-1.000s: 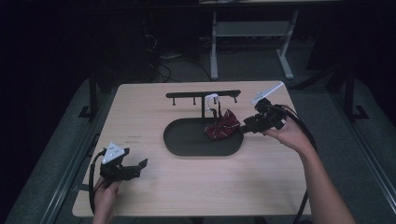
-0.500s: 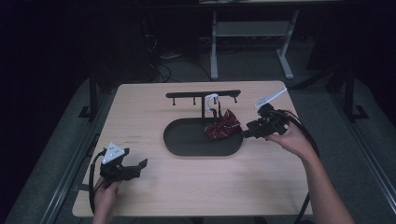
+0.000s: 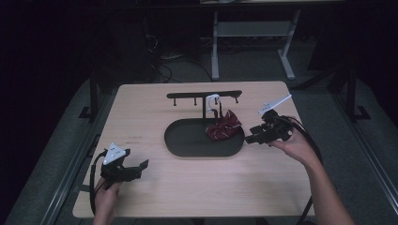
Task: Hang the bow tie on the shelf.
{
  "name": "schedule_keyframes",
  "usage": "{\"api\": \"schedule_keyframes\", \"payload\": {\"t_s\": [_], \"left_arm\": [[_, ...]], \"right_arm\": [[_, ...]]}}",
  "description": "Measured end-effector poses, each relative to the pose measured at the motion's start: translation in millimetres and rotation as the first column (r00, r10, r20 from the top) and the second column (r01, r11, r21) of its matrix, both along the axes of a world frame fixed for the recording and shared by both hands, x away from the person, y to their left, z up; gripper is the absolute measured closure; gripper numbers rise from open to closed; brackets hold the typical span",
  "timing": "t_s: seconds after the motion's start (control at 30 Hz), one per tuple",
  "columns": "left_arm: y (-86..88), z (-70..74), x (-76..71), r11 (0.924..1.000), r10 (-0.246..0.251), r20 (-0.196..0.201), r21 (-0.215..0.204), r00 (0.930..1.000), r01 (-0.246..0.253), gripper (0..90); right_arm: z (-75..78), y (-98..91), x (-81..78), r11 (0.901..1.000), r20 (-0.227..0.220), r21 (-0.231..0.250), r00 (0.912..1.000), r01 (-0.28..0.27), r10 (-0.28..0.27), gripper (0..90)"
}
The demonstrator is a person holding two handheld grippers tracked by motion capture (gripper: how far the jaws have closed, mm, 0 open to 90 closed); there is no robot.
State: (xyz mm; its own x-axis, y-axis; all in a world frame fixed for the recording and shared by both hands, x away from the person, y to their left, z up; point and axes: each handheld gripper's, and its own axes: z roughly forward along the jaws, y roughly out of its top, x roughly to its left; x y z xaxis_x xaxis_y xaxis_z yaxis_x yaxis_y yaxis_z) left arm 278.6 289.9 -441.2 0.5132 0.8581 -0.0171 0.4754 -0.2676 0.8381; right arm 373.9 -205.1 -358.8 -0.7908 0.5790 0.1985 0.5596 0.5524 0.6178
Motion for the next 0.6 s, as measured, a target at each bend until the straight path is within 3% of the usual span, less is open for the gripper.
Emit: {"api": "schedule_keyframes", "payload": {"t_s": [0.6], "left_arm": [[0.2, 0.3, -0.4, 1.0000, 0.002, 0.000, 0.000, 1.0000, -0.002, 13.6]], "right_arm": [[-19.8, -12.5, -15.2, 0.9997, -0.023, 0.013, 0.9995, 0.021, -0.020, 45.5]]}}
